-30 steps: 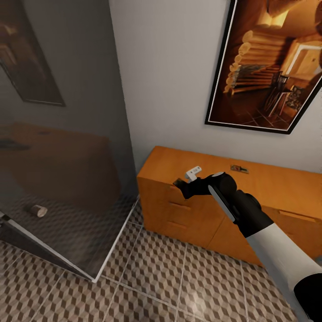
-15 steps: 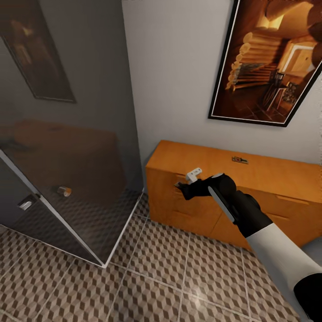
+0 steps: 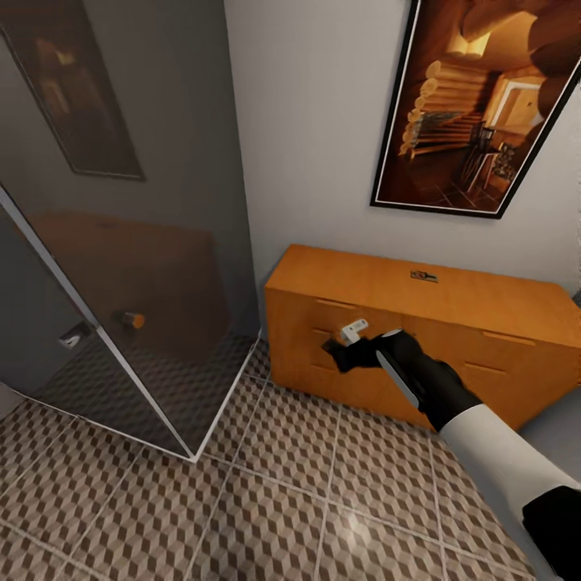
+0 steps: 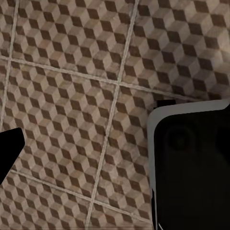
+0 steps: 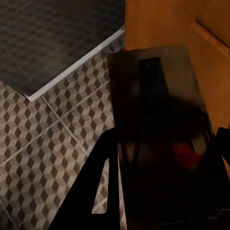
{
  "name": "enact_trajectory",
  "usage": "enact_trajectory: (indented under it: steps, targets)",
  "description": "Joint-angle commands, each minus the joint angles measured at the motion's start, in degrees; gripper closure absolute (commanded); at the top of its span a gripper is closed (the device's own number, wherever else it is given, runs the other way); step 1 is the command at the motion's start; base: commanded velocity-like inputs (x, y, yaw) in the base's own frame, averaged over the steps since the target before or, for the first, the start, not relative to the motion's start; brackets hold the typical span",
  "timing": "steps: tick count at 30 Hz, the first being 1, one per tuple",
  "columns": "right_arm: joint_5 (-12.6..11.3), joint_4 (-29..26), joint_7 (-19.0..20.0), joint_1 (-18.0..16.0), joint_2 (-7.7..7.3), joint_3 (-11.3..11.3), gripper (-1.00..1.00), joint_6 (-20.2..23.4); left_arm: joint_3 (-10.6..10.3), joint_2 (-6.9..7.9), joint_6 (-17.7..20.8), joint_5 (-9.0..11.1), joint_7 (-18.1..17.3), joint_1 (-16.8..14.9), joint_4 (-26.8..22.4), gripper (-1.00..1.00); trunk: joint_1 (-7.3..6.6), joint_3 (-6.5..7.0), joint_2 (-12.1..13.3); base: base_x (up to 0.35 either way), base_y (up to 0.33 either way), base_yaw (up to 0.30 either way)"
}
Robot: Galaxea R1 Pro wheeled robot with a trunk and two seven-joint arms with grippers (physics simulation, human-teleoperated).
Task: Take the four mousetraps from the cabinet in the bathroom and place them on the bathroom floor. Make sure all four end up on the same floor surface, and ensure that at least two of them are either under or directly next to the same bathroom sink.
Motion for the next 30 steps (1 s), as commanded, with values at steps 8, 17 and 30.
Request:
enact_trajectory:
  steps: [8,17,30]
  targets:
    - [-0.92,25.31,0.28,-0.11,1.41,3.34,1.0,-21.89,-0.49,-0.03,-0.36,0.43,0.07,-0.09,0.21,-1.0,0.01,-0.1,-0.11,-0.044,0.0,0.0]
    - [-0.81,51.33,0.77,2.31,5.96,4.05,1.0,-51.89,-0.49,-0.03,-0.36,0.44,0.07,-0.09,0.21,-1.0,0.01,-0.1,-0.11,-0.003,0.0,0.0]
    - [-0.67,53.55,-2.33,26.51,6.23,4.1,1.0,-77.1,-0.49,-0.03,-0.36,0.43,0.07,-0.09,0.21,-1.0,0.01,-0.1,-0.11,0.0,0.0,0.0]
